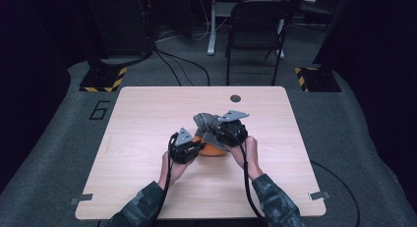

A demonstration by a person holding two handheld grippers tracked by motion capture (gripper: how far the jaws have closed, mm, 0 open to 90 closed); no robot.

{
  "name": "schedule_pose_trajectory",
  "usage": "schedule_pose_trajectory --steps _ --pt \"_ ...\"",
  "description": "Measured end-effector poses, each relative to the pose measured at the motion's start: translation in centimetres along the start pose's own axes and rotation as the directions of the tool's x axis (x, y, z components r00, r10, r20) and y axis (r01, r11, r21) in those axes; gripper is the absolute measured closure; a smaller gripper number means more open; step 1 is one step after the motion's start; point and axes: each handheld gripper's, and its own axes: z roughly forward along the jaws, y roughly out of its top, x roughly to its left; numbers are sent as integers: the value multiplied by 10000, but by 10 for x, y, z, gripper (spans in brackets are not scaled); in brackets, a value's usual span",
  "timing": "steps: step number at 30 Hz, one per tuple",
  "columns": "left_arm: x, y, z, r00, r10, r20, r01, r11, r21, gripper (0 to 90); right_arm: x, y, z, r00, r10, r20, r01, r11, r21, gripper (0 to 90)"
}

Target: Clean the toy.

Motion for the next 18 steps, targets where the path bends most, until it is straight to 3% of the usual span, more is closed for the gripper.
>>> schedule_pose_trajectory --steps 2,8,18 --pt "4 -1 1 9999 -135 28 135 9999 86 825 0 -4 5 10000 18 36 -19 9999 115 748" --pt "8 -2 2 10000 -33 -8 33 9999 106 824 -9 -7 4 9998 149 121 -151 9997 187 746" --pt "9 -3 3 10000 -93 10 93 9999 96 824 -31 -20 3 9960 844 290 -863 9937 713 743"
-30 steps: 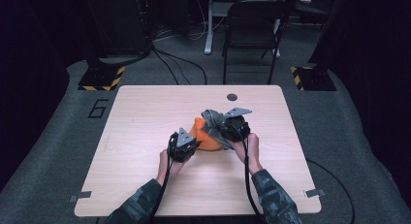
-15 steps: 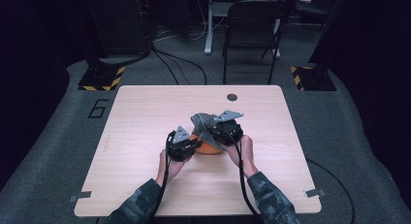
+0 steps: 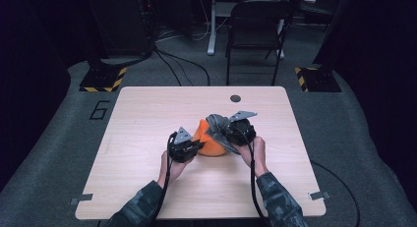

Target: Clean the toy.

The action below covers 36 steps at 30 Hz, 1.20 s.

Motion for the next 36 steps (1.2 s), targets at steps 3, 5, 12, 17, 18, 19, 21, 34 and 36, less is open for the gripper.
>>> schedule_pose_trajectory --steps 3,5,12,17,18,19,21,34,36 --pt "0 0 0 10000 -25 7 25 10000 -6 824 -5 -3 1 9992 351 198 -354 9993 123 742" --pt "0 0 0 10000 -26 13 26 10000 -4 823 -10 -5 3 9988 440 202 -445 9987 239 742" --pt "1 0 0 9999 -58 95 58 10000 -13 821 -29 -18 13 9940 1006 429 -1034 9921 707 742" --pt "2 0 0 10000 -3 89 4 10000 -20 820 -37 -26 21 9916 1160 575 -1219 9862 1124 742" --pt "2 0 0 9999 15 130 -16 10000 25 820 -38 -28 23 9916 1148 596 -1214 9851 1222 742" --pt "2 0 0 9999 -44 141 44 10000 10 820 -39 -30 25 9901 1266 601 -1336 9822 1320 742" --pt "2 0 0 9999 -41 142 41 10000 5 819 -41 -32 27 9902 1216 683 -1302 9813 1419 742" --pt "5 -1 0 9998 -147 128 148 9999 -79 818 -49 -28 21 9886 1262 825 -1380 9779 1568 744" --pt "5 0 0 9998 -145 124 146 9999 -81 818 -47 -22 13 9889 1239 815 -1332 9838 1204 744"
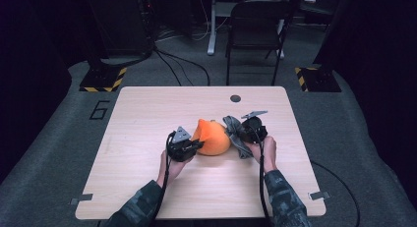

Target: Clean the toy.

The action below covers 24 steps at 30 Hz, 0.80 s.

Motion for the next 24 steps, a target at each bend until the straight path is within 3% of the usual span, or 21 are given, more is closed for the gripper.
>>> schedule_pose_trajectory --steps 6,12,13,14,18,21,22,24 --pt "0 0 0 10000 -7 28 7 10000 8 818 15 15 -27 9977 -386 -557 330 9946 -982 743" --pt "-1 0 0 10000 32 68 -32 10000 41 818 51 24 -38 9885 -1242 -860 1092 9808 -1613 741" --pt "-1 0 0 10000 32 68 -32 10000 41 818 51 24 -38 9885 -1242 -860 1092 9808 -1613 741" --pt "-2 0 0 10000 -15 58 15 10000 5 818 60 26 -39 9839 -1515 -948 1332 9753 -1765 742" --pt "-2 0 1 10000 24 20 -24 10000 19 817 76 24 -30 9757 -1946 -1002 1759 9696 -1703 739" --pt "-2 0 1 10000 16 43 -16 10000 34 817 77 21 -22 9705 -2294 -738 2158 9636 -1580 740" --pt "-2 0 1 10000 21 51 -21 10000 32 817 77 21 -22 9742 -2113 -792 1974 9681 -1542 740" --pt "-2 0 1 10000 1 58 -1 10000 20 817 75 21 -22 9713 -2259 -744 2134 9659 -1469 740"
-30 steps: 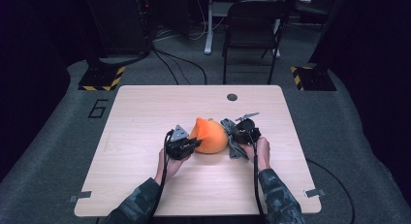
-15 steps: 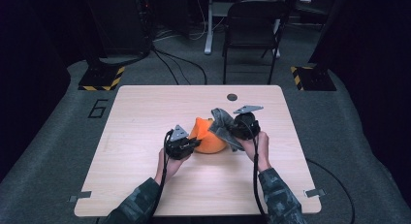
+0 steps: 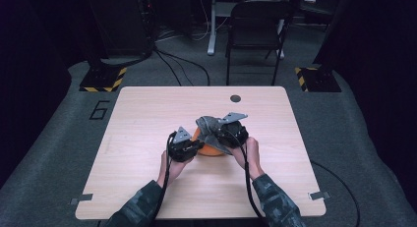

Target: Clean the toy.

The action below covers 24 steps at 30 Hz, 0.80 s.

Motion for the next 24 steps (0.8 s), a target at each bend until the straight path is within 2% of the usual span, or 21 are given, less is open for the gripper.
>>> schedule_pose_trajectory --steps 6,7,9,11,13,18,19,21,23,24 --pt "-1 0 0 10000 63 75 -64 9999 89 817 -9 -4 -1 9991 323 269 -330 9991 261 738" --pt "-1 0 0 9999 56 94 -57 9999 97 817 -16 -7 -1 9975 625 332 -636 9974 346 737" --pt "0 0 0 9999 79 92 -80 9999 103 817 -20 -9 -1 9970 669 384 -685 9968 406 737" --pt "-1 0 0 10000 61 40 -61 10000 32 817 -30 -16 1 9933 1107 347 -1124 9922 534 737" --pt "-1 0 0 10000 90 25 -90 10000 31 816 -33 -17 2 9929 1124 379 -1144 9918 566 736" --pt "-1 0 0 9999 106 82 -106 9999 92 816 -45 -26 7 9892 1330 614 -1387 9853 999 737" --pt "-1 0 0 9999 103 75 -104 9999 92 816 -50 -31 11 9855 1567 655 -1638 9788 1228 737" --pt "-1 0 0 9999 95 54 -95 9999 58 816 -52 -33 13 9847 1597 700 -1676 9777 1263 737" --pt "0 0 0 9999 112 87 -113 9999 87 815 -57 -40 19 9800 1854 725 -1946 9692 1510 738" --pt "0 0 0 9999 117 102 -118 9999 98 815 -59 -41 21 9800 1856 719 -1947 9687 1537 738"
